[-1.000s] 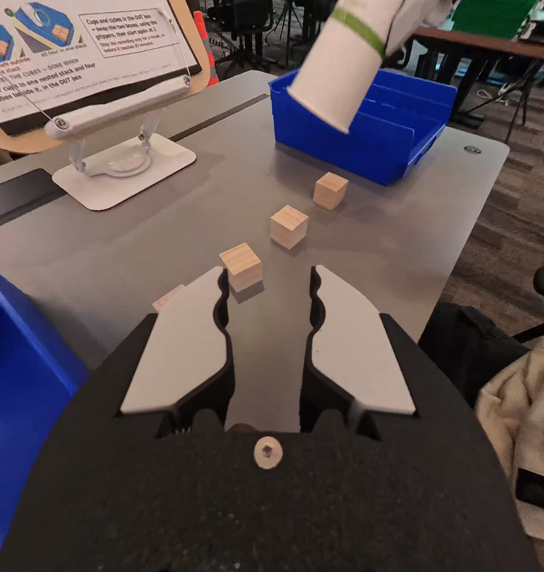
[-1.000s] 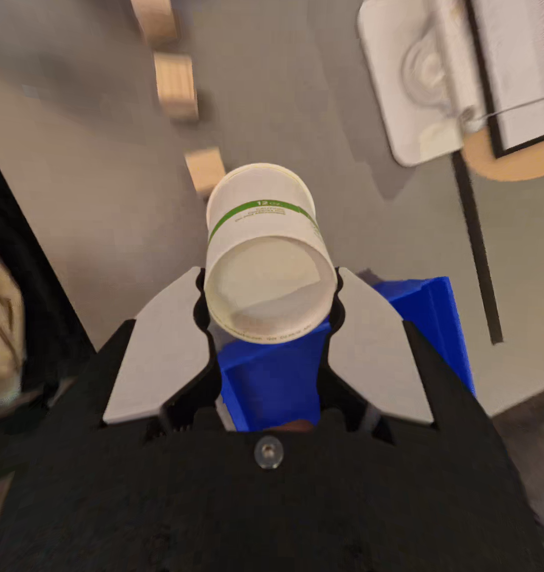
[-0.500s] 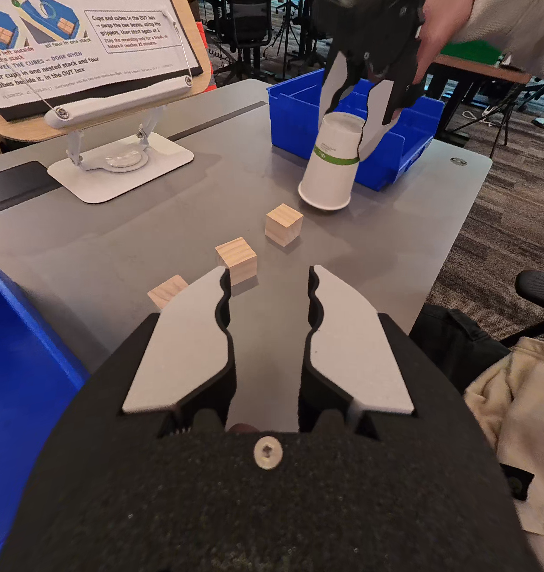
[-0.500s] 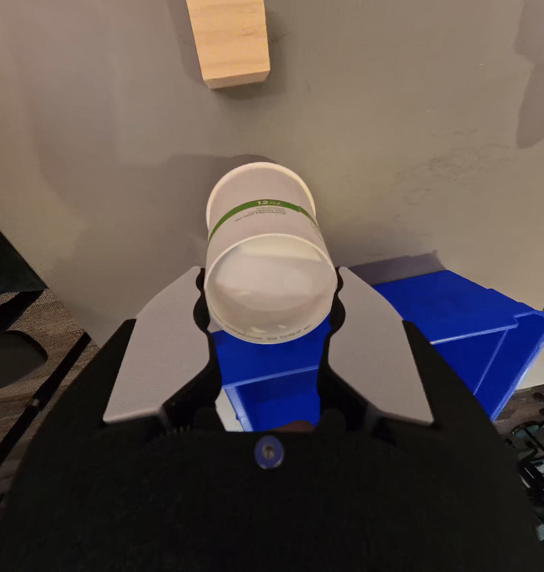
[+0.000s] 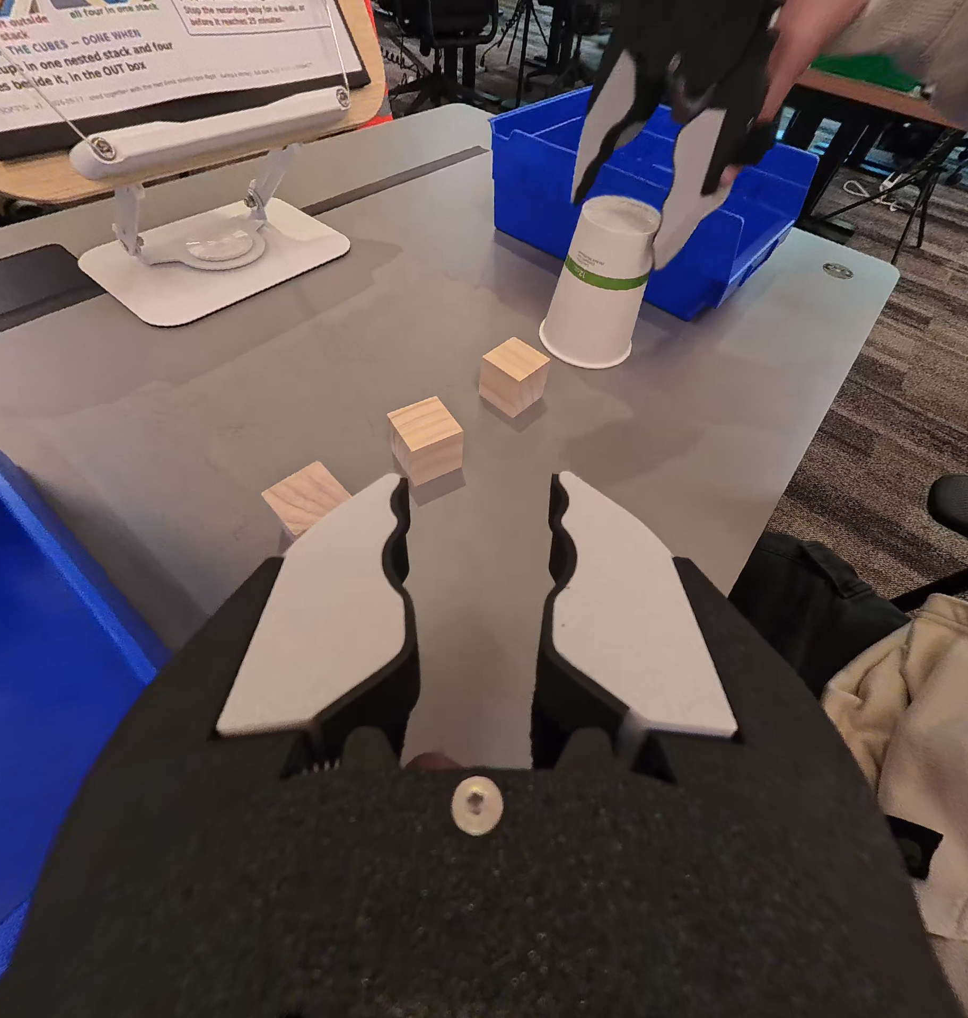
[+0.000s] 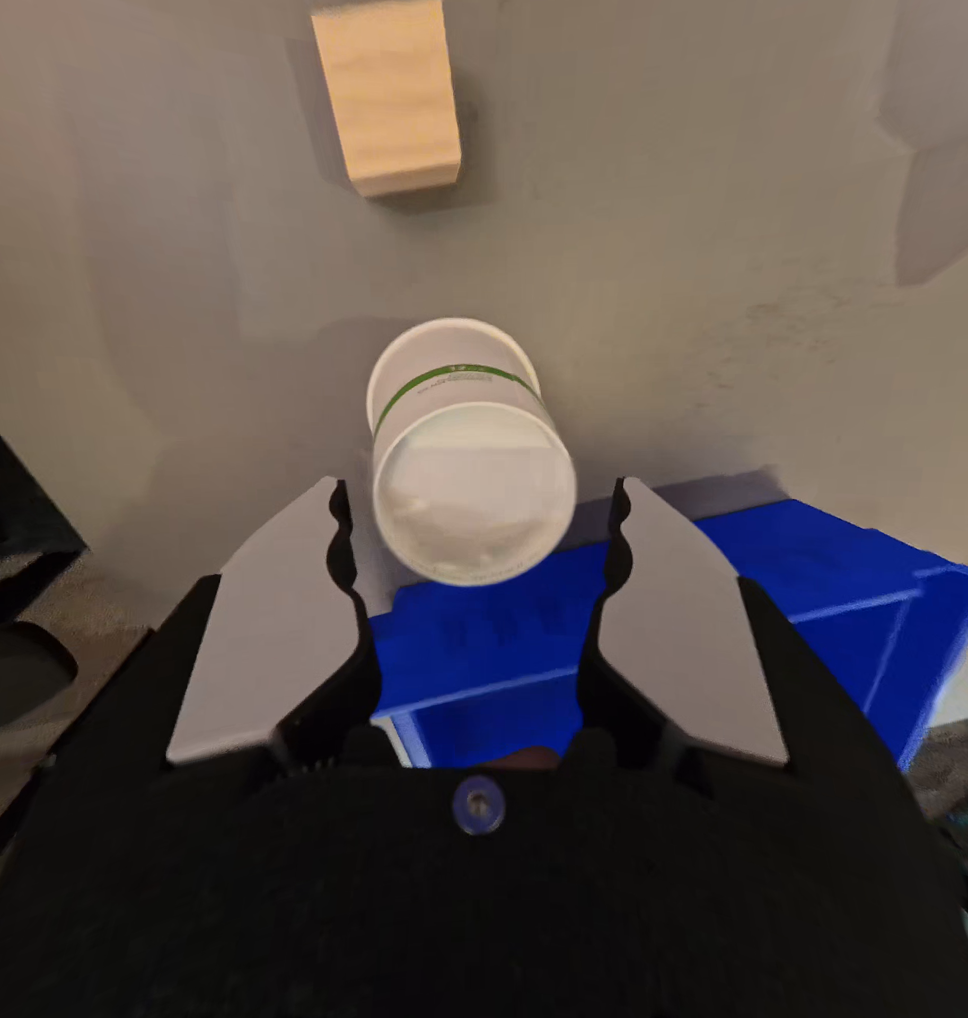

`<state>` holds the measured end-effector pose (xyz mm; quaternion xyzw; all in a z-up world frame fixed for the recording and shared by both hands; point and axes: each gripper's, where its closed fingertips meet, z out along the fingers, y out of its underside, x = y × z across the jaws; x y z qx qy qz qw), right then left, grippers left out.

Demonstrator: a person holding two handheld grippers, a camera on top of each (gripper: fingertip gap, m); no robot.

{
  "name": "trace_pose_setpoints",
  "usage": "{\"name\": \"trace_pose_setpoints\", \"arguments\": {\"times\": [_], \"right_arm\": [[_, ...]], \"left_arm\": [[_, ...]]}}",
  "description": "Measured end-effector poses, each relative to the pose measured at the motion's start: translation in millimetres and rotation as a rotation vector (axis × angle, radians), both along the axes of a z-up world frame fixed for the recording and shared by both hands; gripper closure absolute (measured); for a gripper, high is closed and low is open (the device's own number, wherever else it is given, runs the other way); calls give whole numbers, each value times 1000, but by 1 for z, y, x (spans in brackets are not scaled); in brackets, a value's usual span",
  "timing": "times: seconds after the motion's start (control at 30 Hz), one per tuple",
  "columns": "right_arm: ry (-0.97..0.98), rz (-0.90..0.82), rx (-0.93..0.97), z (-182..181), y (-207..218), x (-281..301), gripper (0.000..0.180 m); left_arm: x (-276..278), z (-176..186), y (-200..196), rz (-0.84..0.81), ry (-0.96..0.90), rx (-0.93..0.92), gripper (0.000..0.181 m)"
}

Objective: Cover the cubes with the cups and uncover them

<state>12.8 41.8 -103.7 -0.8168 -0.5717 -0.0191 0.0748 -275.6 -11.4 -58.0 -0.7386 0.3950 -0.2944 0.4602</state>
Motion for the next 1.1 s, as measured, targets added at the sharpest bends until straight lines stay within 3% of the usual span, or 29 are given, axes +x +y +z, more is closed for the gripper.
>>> {"name": "trace_pose_setpoints", "arguments": {"times": [0.1, 0.23, 0.33, 0.43, 0.53, 0.7, 0.83, 1.0, 1.1], "right_arm": [[172, -24, 165, 54, 3, -13, 91], [714, -75, 361, 125, -37, -62, 95], [1138, -132, 314, 115, -88, -106, 95], [1375, -278, 269, 73, -109, -132, 98], [1406, -354, 298, 36, -111, -143, 99], [1411, -350, 295, 21, -114, -146, 100], [1477, -372, 222, 14, -122, -144, 103], [1446, -331, 177, 6, -133, -148, 103], [1435, -328, 175, 4, -133, -148, 104]], "left_arm": [[-7, -3, 1, 36, 14, 0, 132], [-22, -9, 1, 113, 53, -5, 132], [-35, -13, 0, 185, 85, 3, 131], [-46, -16, -4, 236, 94, -9, 131], [-53, -19, -8, 258, 85, -38, 132], [-75, -11, 10, 276, 242, -8, 133], [-114, 28, 82, 302, 558, 134, 143], [-137, 28, 180, 176, 742, -72, 141], [-154, 15, 216, 151, 846, -168, 146]]}}
